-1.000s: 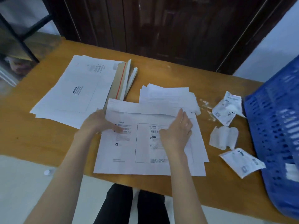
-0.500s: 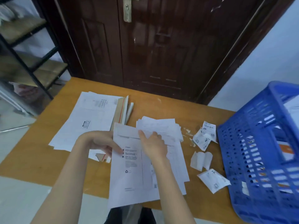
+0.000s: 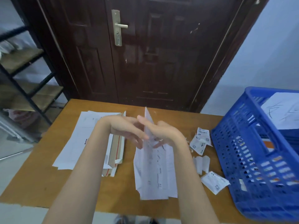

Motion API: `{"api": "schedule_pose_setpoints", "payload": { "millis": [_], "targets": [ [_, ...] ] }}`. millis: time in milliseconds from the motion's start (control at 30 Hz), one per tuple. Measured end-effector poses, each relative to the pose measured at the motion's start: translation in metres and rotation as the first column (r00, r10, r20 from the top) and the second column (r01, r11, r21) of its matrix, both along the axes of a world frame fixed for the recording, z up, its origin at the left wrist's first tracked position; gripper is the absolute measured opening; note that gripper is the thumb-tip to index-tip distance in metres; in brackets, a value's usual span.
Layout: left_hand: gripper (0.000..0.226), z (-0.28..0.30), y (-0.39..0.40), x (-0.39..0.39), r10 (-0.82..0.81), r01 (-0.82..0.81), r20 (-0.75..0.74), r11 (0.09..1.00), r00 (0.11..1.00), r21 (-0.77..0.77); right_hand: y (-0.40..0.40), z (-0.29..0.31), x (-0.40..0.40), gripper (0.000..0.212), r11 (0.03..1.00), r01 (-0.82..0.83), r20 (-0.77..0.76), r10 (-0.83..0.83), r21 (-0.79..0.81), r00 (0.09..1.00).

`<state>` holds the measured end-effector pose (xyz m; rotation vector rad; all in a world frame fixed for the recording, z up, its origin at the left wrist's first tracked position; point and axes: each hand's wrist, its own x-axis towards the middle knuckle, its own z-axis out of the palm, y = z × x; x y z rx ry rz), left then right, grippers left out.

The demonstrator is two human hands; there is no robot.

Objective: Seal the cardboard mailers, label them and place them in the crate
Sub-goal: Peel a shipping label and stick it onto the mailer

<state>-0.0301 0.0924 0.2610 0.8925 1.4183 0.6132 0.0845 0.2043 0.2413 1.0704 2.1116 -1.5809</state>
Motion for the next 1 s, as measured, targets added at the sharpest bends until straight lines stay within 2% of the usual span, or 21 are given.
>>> {"api": "schedule_pose_setpoints", "payload": {
  "millis": [100,133,167,200,300,333,400,467,567,667,733,833,900,1000],
  "targets": [
    [0.066,0.001,-0.002,0.001,-0.027,0.027,0.006,0.999,1.0,0.02,0.027,0.002,0.008,0.075,0.994,0.019,-0.062,-0.026,-0.112,0.998],
    [0.079,-0.001,-0.004,0.0,0.081,-0.081,0.018,0.996,0.997,0.032,0.037,0.002,0.013,0.073,0.988,0.038,-0.067,-0.048,-0.153,0.997],
    [0.089,-0.008,-0.005,-0.004,0.255,-0.254,0.006,0.966,0.967,0.051,0.047,0.001,0.017,0.071,0.981,0.061,-0.067,-0.074,-0.183,0.995],
    [0.092,-0.018,-0.006,-0.01,0.39,-0.389,-0.003,0.919,0.921,0.067,0.056,0.001,0.023,0.067,0.973,0.094,-0.068,-0.111,-0.213,0.992],
    [0.055,-0.051,-0.012,-0.025,0.536,-0.537,-0.149,0.843,0.831,0.035,0.08,0.001,0.04,0.045,0.927,0.224,-0.11,-0.267,-0.301,0.957],
    [0.052,-0.066,-0.013,-0.031,0.579,-0.588,-0.207,0.808,0.788,0.022,0.086,0.002,0.045,0.039,0.906,0.271,-0.125,-0.325,-0.326,0.937],
    [0.051,-0.087,-0.018,-0.031,0.633,-0.658,-0.23,0.752,0.739,-0.044,0.098,-0.001,0.052,0.034,0.865,0.323,-0.149,-0.403,-0.383,0.903],
    [0.052,-0.104,-0.023,-0.022,0.65,-0.671,-0.173,0.73,0.74,-0.129,0.106,-0.007,0.056,0.036,0.831,0.347,-0.167,-0.452,-0.434,0.876],
    [0.058,-0.118,-0.031,-0.012,0.687,-0.668,-0.004,0.706,0.727,-0.235,0.115,-0.024,0.06,0.042,0.772,0.341,-0.19,-0.504,-0.536,0.843],
    [0.032,-0.127,-0.035,-0.018,0.794,-0.756,0.059,0.595,0.605,-0.273,0.126,-0.053,0.063,0.048,0.725,0.33,-0.149,-0.51,-0.604,0.847],
    [0.019,-0.127,-0.035,-0.022,0.851,-0.822,0.019,0.512,0.524,-0.249,0.13,-0.066,0.062,0.051,0.772,0.336,-0.085,-0.447,-0.54,0.891],
    [0.028,-0.129,-0.034,-0.032,0.874,-0.853,0.011,0.477,0.486,-0.211,0.127,-0.076,0.063,0.058,0.903,0.317,0.086,-0.306,-0.289,0.948],
    [0.031,-0.13,-0.033,-0.036,0.872,-0.85,0.021,0.481,0.488,-0.216,0.126,-0.091,0.067,0.062,0.905,0.362,0.16,-0.333,-0.223,0.929],
    [0.017,-0.129,-0.03,-0.035,0.862,-0.842,0.027,0.5,0.505,-0.202,0.118,-0.108,0.072,0.067,0.907,0.391,0.24,-0.349,-0.159,0.906]
  ]
}}
